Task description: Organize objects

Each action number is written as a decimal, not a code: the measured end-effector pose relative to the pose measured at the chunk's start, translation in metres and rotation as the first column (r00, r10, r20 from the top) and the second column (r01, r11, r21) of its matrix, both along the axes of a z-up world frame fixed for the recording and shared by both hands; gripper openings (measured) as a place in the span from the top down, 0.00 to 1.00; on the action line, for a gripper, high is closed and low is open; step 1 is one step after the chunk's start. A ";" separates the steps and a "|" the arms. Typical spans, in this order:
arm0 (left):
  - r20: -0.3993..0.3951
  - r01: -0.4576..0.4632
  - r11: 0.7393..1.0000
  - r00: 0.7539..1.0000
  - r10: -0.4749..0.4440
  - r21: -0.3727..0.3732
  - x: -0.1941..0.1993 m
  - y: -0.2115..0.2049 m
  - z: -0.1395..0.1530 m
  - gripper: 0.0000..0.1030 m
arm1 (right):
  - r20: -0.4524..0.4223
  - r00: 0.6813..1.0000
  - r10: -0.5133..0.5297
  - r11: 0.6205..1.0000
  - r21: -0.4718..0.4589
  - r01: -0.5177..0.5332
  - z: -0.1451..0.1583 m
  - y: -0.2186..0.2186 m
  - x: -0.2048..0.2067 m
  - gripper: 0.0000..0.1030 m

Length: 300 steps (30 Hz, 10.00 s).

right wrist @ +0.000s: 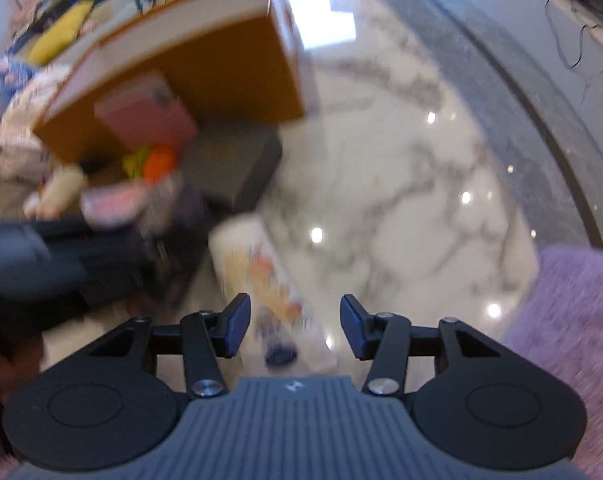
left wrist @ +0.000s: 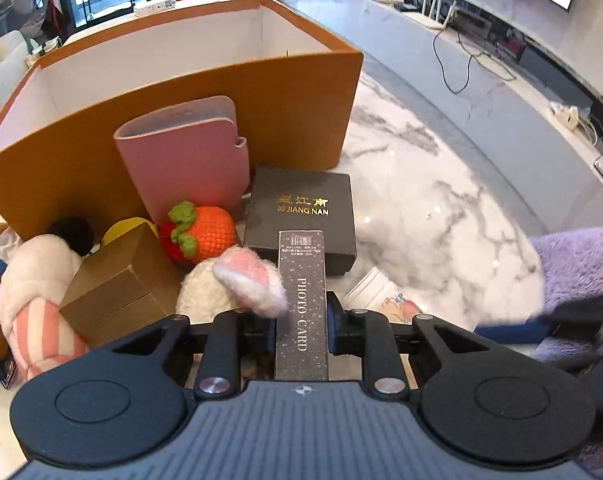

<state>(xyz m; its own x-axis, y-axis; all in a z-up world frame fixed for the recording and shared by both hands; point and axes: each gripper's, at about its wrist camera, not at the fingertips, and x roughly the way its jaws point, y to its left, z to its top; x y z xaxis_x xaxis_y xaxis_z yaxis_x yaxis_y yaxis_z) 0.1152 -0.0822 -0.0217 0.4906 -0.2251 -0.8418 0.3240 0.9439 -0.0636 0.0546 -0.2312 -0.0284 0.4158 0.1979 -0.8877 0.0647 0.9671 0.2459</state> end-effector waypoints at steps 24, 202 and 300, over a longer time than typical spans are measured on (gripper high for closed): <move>0.085 -0.015 0.995 0.996 0.024 -0.103 -0.022 0.015 0.037 0.75 | 0.158 0.980 0.122 0.978 -0.189 -0.092 0.026 0.033 -0.019 1.00; -0.088 -0.225 0.972 0.972 0.219 -0.065 0.178 0.061 0.063 0.67 | 0.112 0.811 0.574 0.799 -0.292 -0.526 0.082 0.065 0.233 0.64; 0.115 -0.028 1.000 0.993 0.029 -0.011 0.011 0.090 0.064 0.43 | 0.283 0.937 0.204 0.978 -0.098 -0.183 0.075 0.059 0.080 0.64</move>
